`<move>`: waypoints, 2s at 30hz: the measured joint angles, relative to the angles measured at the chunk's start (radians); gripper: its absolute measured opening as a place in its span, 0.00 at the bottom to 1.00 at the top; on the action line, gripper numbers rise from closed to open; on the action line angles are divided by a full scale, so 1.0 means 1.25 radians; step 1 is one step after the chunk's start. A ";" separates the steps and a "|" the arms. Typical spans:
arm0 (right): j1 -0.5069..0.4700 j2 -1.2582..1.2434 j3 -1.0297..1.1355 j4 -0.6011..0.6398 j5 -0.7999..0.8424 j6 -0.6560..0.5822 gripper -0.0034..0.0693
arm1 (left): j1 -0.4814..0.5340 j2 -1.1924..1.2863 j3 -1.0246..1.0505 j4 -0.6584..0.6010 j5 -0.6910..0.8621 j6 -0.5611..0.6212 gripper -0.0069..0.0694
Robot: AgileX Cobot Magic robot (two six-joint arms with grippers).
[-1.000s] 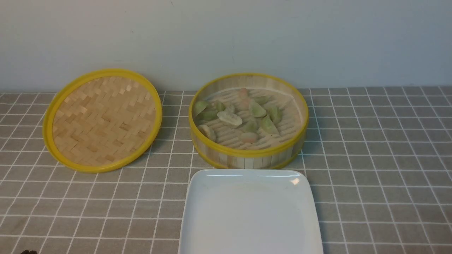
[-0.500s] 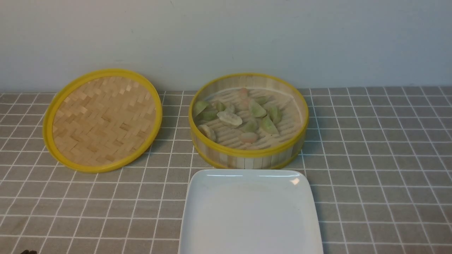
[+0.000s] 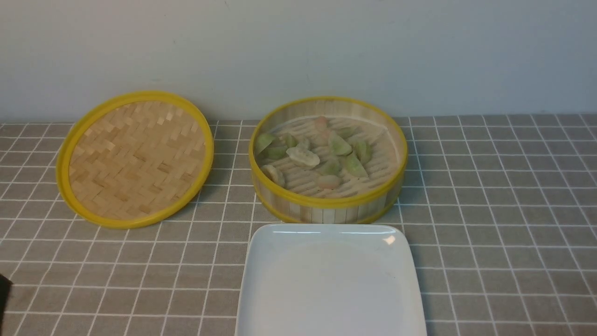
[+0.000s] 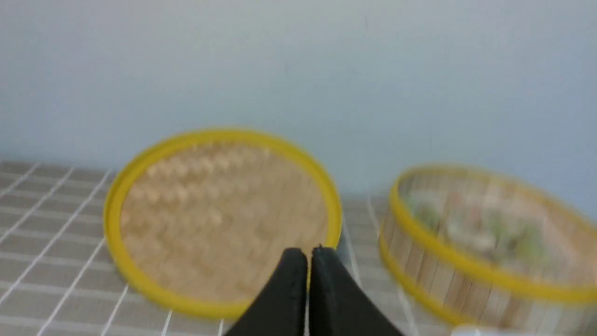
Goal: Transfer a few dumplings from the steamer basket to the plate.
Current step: Use the left arm to grab a dumpling from the steamer
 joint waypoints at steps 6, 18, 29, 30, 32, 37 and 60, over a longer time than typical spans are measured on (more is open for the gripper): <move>0.000 0.000 0.000 -0.003 0.000 0.000 0.03 | 0.000 0.005 -0.043 -0.089 -0.287 -0.144 0.08; 0.000 0.000 0.000 -0.014 0.002 -0.001 0.03 | 0.000 0.578 -0.727 0.120 0.492 -0.190 0.08; 0.000 0.000 0.004 0.032 -0.033 0.011 0.03 | -0.039 1.185 -1.080 0.010 0.922 0.110 0.08; 0.000 0.000 0.005 0.073 -0.062 0.026 0.03 | -0.058 1.227 -1.110 0.016 0.937 0.119 0.08; 0.000 0.000 0.005 0.124 -0.098 0.045 0.03 | -0.085 1.270 -1.139 0.029 0.947 0.125 0.08; 0.000 0.000 0.005 0.400 -0.280 0.133 0.03 | -0.185 1.399 -1.293 0.116 0.950 0.134 0.08; 0.000 0.334 -0.401 0.351 0.301 0.056 0.03 | -0.262 1.740 -1.519 0.171 0.744 0.247 0.48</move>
